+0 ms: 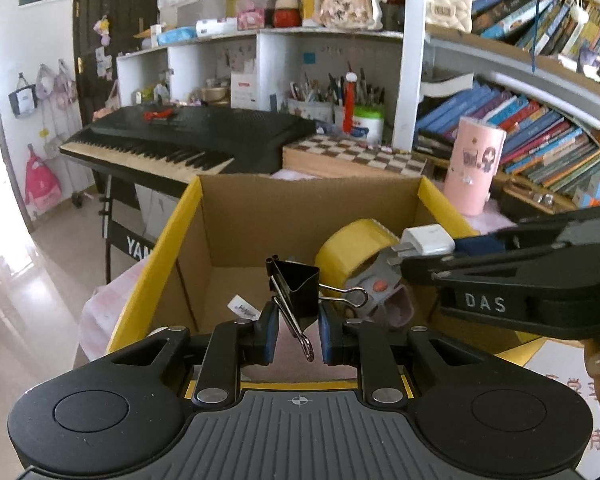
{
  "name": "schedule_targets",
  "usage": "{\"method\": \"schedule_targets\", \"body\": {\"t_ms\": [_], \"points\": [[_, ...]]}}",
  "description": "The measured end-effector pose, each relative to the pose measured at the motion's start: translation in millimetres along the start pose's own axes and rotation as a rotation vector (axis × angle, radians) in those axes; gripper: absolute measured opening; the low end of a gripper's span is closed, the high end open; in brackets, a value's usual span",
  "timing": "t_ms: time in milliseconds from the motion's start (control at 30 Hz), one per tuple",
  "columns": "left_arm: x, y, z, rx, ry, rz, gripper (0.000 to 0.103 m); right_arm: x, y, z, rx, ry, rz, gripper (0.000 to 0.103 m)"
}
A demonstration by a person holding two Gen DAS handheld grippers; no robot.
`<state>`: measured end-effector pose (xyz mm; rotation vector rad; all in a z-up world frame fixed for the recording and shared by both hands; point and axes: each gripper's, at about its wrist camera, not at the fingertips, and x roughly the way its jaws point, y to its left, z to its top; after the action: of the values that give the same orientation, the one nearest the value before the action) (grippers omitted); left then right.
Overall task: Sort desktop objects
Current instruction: 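Lower the binder clip and plug into the yellow box and open both grippers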
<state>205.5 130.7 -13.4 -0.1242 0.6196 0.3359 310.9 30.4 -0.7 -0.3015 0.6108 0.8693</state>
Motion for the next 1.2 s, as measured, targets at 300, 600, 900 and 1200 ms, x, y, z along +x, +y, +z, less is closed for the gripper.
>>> {"method": "schedule_targets", "body": {"t_ms": [300, 600, 900, 1200], "points": [[24.2, -6.2, 3.7, 0.034, 0.044, 0.008, 0.019, 30.5, -0.3, 9.6, -0.101, 0.102, 0.042, 0.028], [37.3, -12.2, 12.0, 0.049, 0.044, 0.017, 0.019, 57.7, 3.7, 21.6, -0.268, 0.183, 0.013, 0.028], [44.6, -17.6, 16.5, 0.063, 0.040, 0.025, 0.019, 65.9, 0.5, 22.8, -0.307, 0.174, -0.004, 0.028], [34.3, -11.9, 17.4, 0.025, 0.009, 0.066, 0.042, 55.0, -4.7, 26.1, -0.259, 0.103, -0.016, 0.048]]}}
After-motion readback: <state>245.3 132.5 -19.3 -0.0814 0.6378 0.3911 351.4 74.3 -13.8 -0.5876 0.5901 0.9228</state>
